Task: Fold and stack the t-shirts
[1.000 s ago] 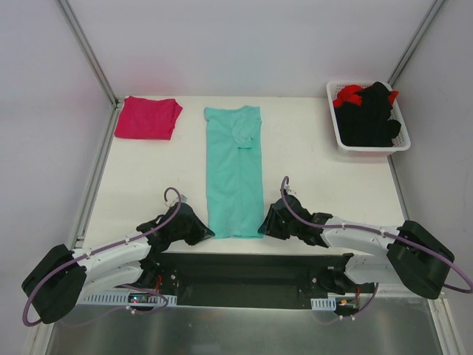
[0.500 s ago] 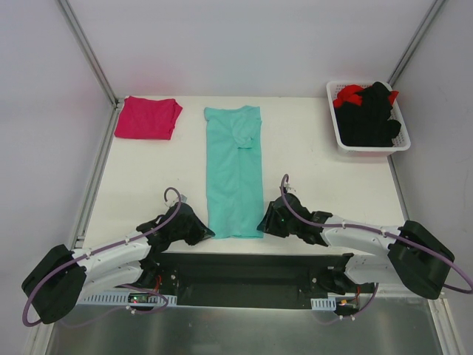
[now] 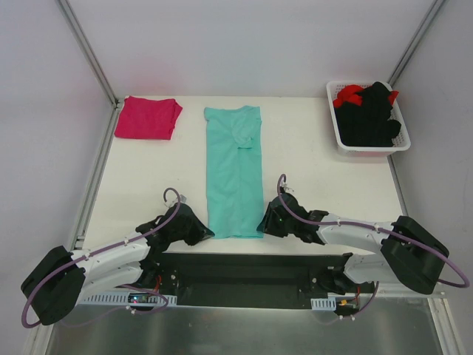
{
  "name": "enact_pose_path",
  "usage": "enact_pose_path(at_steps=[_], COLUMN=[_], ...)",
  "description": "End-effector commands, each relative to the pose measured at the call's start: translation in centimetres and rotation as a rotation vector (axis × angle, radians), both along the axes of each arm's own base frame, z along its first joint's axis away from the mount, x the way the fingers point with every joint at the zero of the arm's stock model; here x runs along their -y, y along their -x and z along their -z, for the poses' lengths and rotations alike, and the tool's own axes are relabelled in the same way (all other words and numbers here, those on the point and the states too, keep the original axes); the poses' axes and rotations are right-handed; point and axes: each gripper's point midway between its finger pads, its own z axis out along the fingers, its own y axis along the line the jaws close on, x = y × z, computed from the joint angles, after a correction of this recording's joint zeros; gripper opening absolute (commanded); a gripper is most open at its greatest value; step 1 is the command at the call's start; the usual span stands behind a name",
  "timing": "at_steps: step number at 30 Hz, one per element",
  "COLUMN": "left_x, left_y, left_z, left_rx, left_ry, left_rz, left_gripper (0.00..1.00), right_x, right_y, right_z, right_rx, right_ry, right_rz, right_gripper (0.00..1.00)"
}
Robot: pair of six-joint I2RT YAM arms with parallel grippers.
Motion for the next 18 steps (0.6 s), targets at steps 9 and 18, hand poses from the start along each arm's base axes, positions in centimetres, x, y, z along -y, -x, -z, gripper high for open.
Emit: enact_pose_path(at_steps=[9,18], left_x=[-1.3,-1.5], left_y=[1.3,1.8], left_z=[1.8,2.1], left_rx=[-0.054,-0.055], left_ry=[-0.068,-0.058], left_rz=[0.003,0.007], left_gripper=[0.00,0.00], right_x=[-1.2,0.0], right_y=[-0.7,-0.2], right_z=[-0.9,-1.1], right_rx=[0.026,0.032], right_ry=[-0.017,-0.018], right_rz=[-0.016,-0.005], right_gripper=[0.01,0.01])
